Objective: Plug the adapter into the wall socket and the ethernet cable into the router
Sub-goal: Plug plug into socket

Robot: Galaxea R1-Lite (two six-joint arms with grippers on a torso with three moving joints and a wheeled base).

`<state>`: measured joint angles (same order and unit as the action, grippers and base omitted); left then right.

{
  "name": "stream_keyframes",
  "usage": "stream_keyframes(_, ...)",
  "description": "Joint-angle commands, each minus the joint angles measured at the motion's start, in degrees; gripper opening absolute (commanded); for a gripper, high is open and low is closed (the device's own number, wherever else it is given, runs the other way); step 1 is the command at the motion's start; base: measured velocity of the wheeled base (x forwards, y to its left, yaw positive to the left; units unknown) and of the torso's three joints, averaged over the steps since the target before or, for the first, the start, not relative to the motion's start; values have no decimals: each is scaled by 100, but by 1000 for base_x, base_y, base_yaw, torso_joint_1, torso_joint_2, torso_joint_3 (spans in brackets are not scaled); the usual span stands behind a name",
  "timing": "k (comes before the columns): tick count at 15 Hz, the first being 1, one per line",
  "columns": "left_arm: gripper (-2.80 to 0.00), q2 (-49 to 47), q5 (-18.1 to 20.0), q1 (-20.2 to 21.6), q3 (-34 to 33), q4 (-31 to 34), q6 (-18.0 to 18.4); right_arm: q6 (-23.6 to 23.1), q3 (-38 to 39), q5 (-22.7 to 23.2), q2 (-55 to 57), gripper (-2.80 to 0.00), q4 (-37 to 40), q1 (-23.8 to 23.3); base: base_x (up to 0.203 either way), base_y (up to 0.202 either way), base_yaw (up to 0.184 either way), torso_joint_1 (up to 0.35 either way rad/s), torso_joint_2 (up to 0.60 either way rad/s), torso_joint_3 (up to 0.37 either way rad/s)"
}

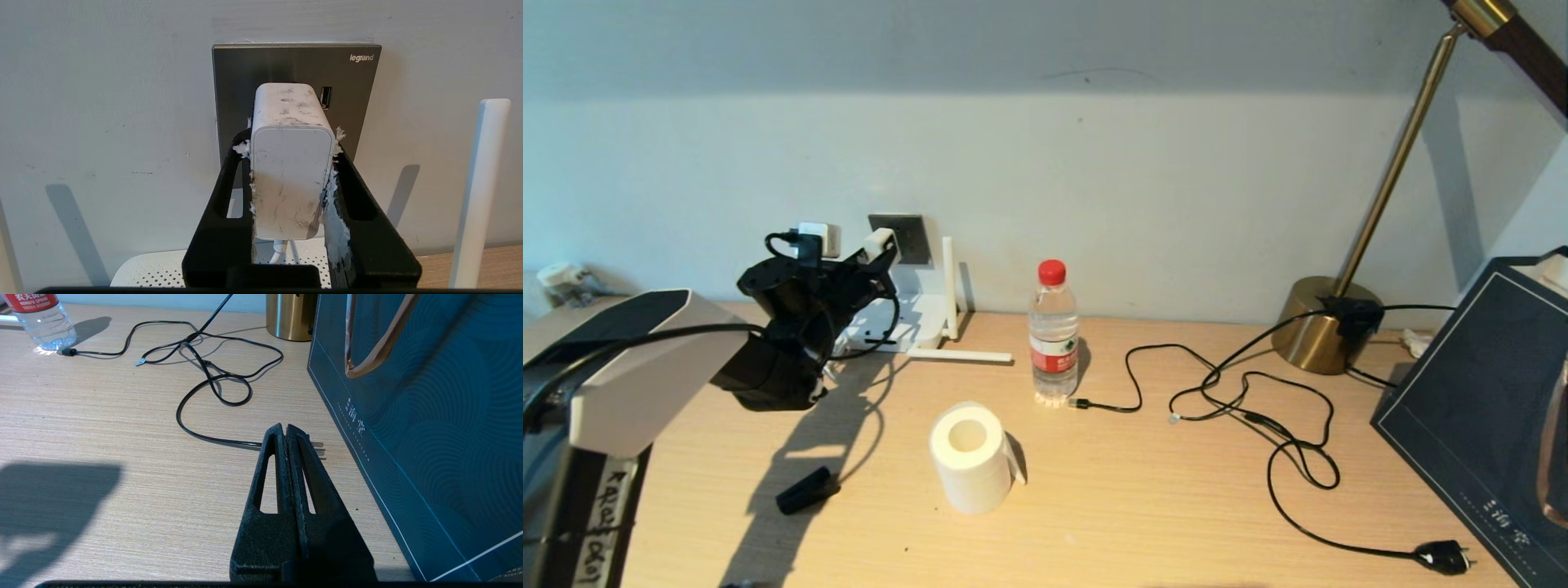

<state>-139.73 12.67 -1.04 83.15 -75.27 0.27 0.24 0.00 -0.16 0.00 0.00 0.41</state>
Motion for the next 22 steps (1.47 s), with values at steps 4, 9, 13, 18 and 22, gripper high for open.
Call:
stream_keyframes(4, -280, -19, 7, -19, 35, 14, 0, 2, 0, -1, 0, -280, 0, 2, 0, 0, 0, 0, 0, 0)
stream_keyframes(9, -280, -54, 7, -21, 312, 193, 0, 2, 0, -1, 8, -280, 0, 2, 0, 0, 0, 0, 0, 0)
stream_keyframes(13, -280, -63, -81, -28, 395, 241, 0, 2, 0, -1, 6, -280, 0, 2, 0, 0, 0, 0, 0, 0)
stream_keyframes(18, -280, -119, -119, -120, 404, 249, 0, 2, 0, -1, 9, -280, 0, 2, 0, 0, 0, 0, 0, 0)
stream_keyframes(22, -280, -118, -309, -270, 404, 302, 0, -2, 0, -1, 9, -280, 1, 2, 0, 0, 0, 0, 0, 0)
